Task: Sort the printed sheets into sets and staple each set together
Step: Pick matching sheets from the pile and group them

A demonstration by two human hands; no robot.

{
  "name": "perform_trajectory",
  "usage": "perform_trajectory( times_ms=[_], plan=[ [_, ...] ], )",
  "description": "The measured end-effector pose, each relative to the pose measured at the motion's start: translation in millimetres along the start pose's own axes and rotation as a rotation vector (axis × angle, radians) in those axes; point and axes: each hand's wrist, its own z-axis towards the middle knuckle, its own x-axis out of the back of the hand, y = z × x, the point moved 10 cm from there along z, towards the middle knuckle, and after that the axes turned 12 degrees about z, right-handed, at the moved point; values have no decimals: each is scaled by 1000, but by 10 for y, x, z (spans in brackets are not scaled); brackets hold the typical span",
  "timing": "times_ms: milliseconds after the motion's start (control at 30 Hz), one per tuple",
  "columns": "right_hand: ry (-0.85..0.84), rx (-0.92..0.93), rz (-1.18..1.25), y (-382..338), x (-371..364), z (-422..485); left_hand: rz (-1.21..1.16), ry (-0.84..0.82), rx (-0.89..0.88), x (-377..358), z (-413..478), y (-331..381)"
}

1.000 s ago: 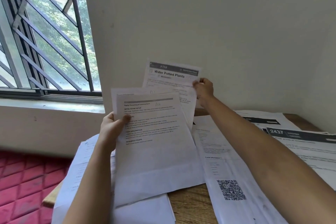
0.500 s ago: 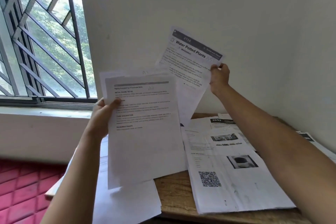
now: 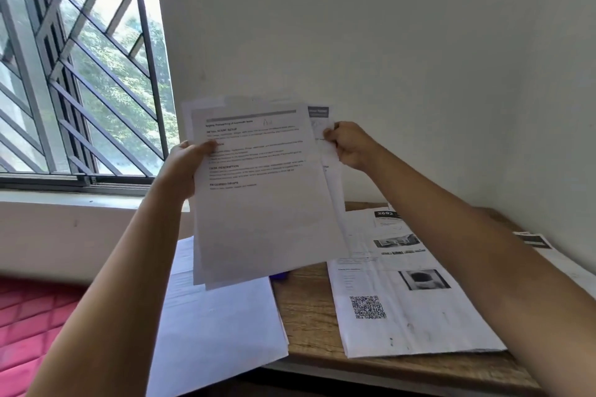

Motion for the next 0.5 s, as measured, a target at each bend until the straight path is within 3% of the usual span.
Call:
perform_trajectory(
  times_ms=[233,400,500],
  plan=[
    [15,-328,-24,772,-229,-196,131,-4,143,115,-164,-422],
    [-61,-421,26,1096,-371,-384,386,31,272,209,-274,-731],
    [-80,-477,-84,1379,-336,-491,594,3,345,214,-262,-1026]
  ],
)
